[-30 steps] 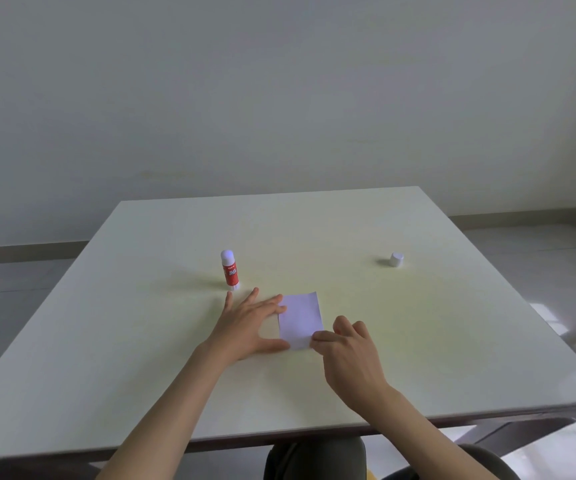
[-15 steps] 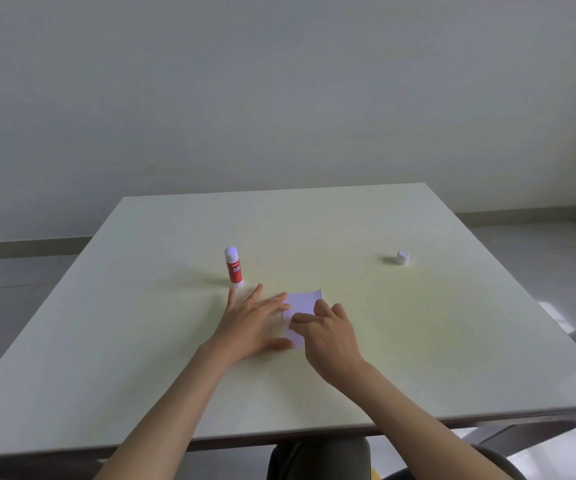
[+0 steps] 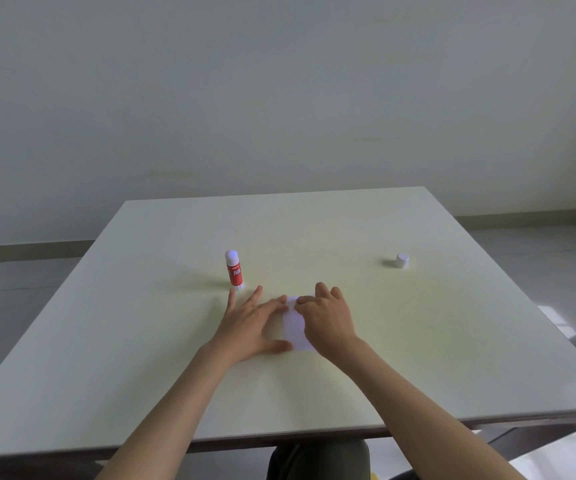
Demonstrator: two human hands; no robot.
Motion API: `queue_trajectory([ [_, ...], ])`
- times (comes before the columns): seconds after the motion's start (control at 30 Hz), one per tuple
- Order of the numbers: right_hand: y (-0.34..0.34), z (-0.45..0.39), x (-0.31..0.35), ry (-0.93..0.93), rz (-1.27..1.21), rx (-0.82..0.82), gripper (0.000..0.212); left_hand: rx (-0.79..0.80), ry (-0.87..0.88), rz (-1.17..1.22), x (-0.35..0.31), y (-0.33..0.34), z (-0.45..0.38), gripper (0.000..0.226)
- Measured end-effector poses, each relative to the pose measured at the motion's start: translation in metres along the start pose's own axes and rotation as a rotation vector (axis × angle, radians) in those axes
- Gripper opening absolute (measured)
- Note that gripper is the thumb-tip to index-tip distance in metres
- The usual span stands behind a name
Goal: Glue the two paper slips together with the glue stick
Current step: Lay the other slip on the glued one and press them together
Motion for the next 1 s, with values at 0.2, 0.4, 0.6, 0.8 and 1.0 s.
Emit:
queue_trajectory([
  [0.2, 0.005, 0.030, 0.035, -0.117, 0.108, -0.048, 0.020, -0.004, 0.002, 0.002, 0.003, 0.003, -0.003, 0.089],
  [0.4, 0.005, 0.039, 0.004, -0.027, 0.090, -0.130, 0.028, -0.025, 0.017, 0.037, 0.003, 0.002, -0.002, 0.091],
  [0.6, 0.012, 0.039, -0.034, 0.070, 0.011, -0.103, 0.044, -0.017, 0.040, 0.166, 0.005, 0.010, 0.000, 0.089],
  [0.8, -0.003, 0.042, -0.022, 0.058, 0.062, -0.167, 0.025, -0.022, 0.099, 0.233, 0.002, 0.010, 0.000, 0.088],
  [1.0, 0.000, 0.048, 0.012, -0.038, 0.078, -0.217, 0.029, -0.046, 0.121, 0.251, 0.001, 0.011, -0.002, 0.087],
])
Point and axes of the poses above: each hand's wrist, its own z-axis away from the middle knuckle, its own y-axis out of the palm, x = y × z, the point moved 9 cm from there along -z, towards the middle knuckle, and after that the axes turned 15 degrees about x, right-handed, at the moved point
